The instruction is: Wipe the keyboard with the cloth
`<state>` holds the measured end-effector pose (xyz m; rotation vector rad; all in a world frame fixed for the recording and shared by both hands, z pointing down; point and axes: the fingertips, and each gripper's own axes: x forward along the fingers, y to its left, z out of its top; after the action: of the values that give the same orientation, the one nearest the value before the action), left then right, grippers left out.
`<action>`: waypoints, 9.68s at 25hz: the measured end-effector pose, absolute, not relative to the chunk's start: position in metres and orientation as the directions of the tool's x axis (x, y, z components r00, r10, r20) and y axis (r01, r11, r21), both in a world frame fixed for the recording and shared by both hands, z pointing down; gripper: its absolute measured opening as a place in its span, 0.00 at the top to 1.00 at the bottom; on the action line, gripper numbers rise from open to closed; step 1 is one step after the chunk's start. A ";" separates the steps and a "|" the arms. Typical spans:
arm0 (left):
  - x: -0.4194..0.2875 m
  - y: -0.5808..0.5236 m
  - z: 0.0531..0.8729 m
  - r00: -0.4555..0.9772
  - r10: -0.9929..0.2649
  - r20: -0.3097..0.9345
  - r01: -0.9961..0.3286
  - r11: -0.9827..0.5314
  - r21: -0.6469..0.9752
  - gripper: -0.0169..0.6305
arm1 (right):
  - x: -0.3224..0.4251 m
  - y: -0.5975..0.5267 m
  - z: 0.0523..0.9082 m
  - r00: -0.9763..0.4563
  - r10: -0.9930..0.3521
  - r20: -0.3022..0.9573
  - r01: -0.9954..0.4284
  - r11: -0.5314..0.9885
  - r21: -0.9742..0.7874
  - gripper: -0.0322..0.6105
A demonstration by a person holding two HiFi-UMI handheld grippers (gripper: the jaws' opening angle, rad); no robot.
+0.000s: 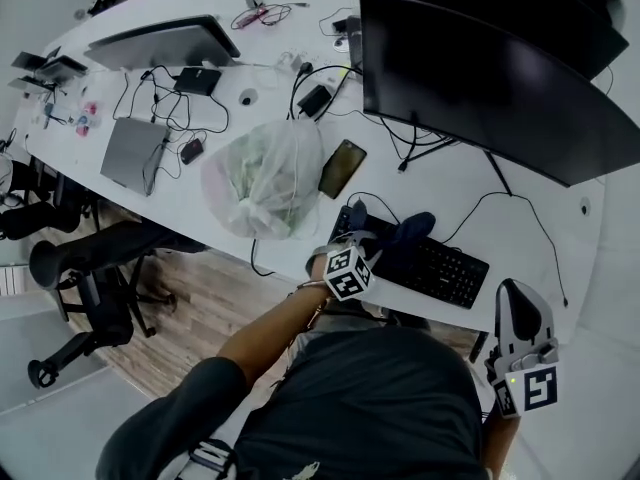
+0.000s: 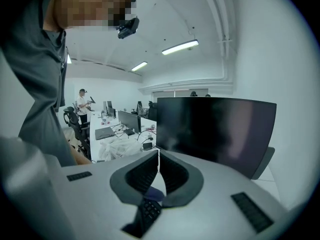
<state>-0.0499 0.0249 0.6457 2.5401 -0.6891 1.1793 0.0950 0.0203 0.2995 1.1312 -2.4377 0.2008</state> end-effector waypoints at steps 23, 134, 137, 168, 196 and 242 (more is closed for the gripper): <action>-0.098 0.055 0.649 0.514 -0.301 0.803 -0.556 -0.830 0.045 0.90 | 0.096 0.035 0.306 -0.532 -0.706 0.467 -0.791 0.611 0.023 0.93; -0.010 0.018 0.643 0.450 -0.396 0.800 -0.455 -0.873 -0.176 0.90 | 0.138 0.063 0.355 -0.552 -0.666 0.502 -0.815 0.559 -0.154 0.93; -0.014 -0.001 0.646 0.432 -0.403 0.807 -0.501 -0.851 -0.157 0.90 | 0.145 0.066 0.362 -0.541 -0.666 0.514 -0.825 0.539 -0.171 0.93; 0.063 0.022 0.640 0.514 -0.361 0.778 -0.362 -0.914 -0.185 0.90 | 0.169 0.055 0.379 -0.576 -0.629 0.523 -0.807 0.540 -0.238 0.93; 0.064 -0.010 0.638 0.562 -0.346 0.751 -0.338 -0.925 -0.172 0.90 | 0.143 0.044 0.404 -0.597 -0.580 0.555 -0.794 0.525 -0.306 0.93; 0.055 0.029 0.637 0.622 -0.230 0.749 -0.273 -0.960 -0.067 0.90 | 0.122 0.034 0.435 -0.619 -0.511 0.597 -0.776 0.517 -0.362 0.93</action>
<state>0.0546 0.0293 0.6373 2.7811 -0.4318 1.2720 0.1225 0.0342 0.4355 1.0568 -2.3438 0.8619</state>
